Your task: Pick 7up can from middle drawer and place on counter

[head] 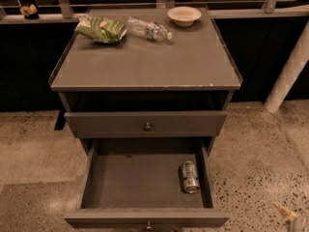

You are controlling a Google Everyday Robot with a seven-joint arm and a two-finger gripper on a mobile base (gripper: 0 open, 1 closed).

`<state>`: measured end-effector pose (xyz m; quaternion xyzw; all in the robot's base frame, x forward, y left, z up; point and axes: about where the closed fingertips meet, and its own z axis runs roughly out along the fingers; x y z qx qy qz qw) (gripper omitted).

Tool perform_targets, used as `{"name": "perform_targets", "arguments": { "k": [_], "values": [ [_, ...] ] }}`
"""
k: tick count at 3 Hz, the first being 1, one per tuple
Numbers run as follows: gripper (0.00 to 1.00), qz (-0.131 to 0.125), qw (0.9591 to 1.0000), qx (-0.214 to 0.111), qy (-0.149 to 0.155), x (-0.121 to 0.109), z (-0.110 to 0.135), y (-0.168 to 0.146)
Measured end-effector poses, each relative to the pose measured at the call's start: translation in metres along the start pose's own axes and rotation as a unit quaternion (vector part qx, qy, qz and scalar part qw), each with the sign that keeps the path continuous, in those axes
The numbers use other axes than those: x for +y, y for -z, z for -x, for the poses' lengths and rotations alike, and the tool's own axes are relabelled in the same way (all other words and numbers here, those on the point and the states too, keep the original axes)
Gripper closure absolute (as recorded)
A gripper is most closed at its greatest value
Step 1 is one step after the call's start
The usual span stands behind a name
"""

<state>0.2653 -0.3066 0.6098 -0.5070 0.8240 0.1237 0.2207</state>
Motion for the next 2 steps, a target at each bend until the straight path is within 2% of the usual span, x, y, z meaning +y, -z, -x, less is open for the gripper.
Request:
{"name": "perform_targets", "arguments": {
  "k": [1, 2],
  "values": [
    [0.00, 0.021, 0.9997, 0.002, -0.014, 0.020, -0.031, -0.069],
    [0.00, 0.043, 0.9990, -0.002, 0.007, 0.023, -0.012, -0.119]
  ]
}}
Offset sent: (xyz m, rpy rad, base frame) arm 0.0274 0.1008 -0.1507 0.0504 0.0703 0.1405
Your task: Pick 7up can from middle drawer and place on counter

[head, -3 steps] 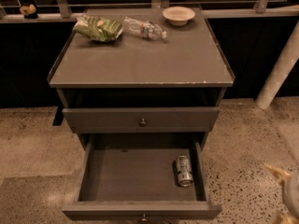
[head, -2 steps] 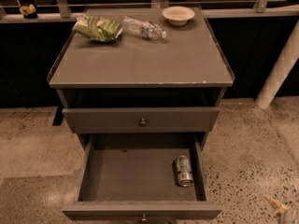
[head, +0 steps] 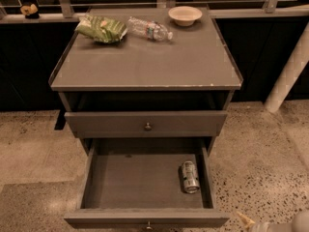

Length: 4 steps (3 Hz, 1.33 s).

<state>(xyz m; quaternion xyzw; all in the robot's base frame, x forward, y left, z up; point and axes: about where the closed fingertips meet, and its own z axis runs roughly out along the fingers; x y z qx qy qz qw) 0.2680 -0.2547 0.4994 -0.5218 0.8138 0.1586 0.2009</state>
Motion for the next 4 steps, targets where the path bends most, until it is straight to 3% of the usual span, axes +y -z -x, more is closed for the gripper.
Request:
{"name": "perform_targets", "arguments": {
  "k": [2, 3, 4],
  "values": [
    [0.00, -0.007, 0.9999, -0.002, 0.013, -0.006, 0.005, -0.006],
    [0.00, -0.018, 0.9973, -0.017, 0.069, -0.017, 0.043, -0.013],
    [0.00, -0.036, 0.9909, -0.033, 0.126, -0.027, 0.103, -0.019]
  ]
}}
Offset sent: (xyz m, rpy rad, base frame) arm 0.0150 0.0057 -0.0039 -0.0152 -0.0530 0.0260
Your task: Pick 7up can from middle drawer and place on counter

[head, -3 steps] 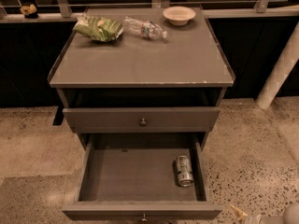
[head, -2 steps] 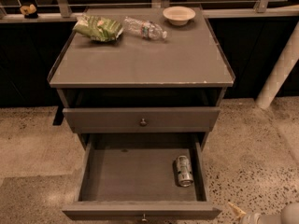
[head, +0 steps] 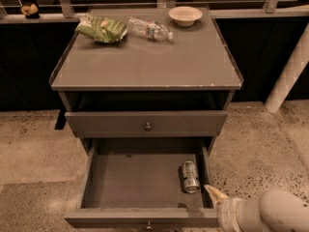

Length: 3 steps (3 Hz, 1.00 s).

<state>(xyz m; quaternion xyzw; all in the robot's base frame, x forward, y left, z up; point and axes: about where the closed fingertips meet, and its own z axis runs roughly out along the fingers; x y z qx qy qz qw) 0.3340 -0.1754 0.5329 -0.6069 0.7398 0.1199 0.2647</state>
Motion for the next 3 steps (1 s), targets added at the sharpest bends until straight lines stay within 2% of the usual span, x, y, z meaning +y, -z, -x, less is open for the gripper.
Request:
{"name": "perform_targets", "arguments": {
  "k": [1, 2, 3],
  "values": [
    [0.00, 0.000, 0.9998, -0.006, 0.020, -0.030, 0.034, -0.021],
    [0.00, 0.000, 0.9998, -0.006, 0.020, -0.030, 0.034, -0.021],
    [0.00, -0.015, 0.9993, -0.013, 0.032, -0.068, 0.039, -0.031]
  ]
}}
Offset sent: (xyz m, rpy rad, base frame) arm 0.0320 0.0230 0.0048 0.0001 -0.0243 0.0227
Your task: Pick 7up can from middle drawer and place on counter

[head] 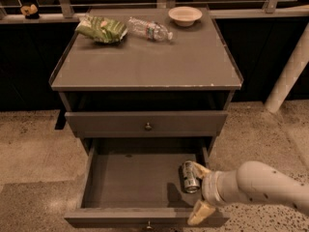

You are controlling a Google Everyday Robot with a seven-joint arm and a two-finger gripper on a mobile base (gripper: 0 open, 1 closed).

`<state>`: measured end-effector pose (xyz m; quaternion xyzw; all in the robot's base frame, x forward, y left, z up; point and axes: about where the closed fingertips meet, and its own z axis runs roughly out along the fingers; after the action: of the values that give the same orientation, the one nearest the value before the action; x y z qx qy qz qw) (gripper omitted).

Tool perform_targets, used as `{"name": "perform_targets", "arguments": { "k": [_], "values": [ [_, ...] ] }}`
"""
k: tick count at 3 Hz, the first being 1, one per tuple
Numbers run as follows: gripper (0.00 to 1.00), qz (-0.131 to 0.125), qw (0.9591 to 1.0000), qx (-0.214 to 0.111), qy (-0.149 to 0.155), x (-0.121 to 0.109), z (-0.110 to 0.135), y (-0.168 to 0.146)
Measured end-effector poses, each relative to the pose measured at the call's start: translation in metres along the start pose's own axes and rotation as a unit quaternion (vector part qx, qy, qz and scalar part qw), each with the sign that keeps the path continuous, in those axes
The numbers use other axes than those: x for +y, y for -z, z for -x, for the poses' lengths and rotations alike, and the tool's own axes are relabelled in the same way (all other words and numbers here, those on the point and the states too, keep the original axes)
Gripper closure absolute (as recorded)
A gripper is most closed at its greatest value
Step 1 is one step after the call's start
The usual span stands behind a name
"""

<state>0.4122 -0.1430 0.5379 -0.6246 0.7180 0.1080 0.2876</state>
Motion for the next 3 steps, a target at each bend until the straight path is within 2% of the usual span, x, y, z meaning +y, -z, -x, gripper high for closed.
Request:
{"name": "perform_targets", "arguments": {
  "k": [1, 2, 3],
  "values": [
    [0.00, -0.026, 0.9995, -0.016, 0.002, -0.056, 0.003, -0.013],
    [0.00, -0.022, 0.9994, -0.011, -0.026, -0.094, -0.003, -0.028],
    [0.00, 0.016, 0.9971, 0.017, -0.072, -0.093, -0.025, -0.051]
  ]
}}
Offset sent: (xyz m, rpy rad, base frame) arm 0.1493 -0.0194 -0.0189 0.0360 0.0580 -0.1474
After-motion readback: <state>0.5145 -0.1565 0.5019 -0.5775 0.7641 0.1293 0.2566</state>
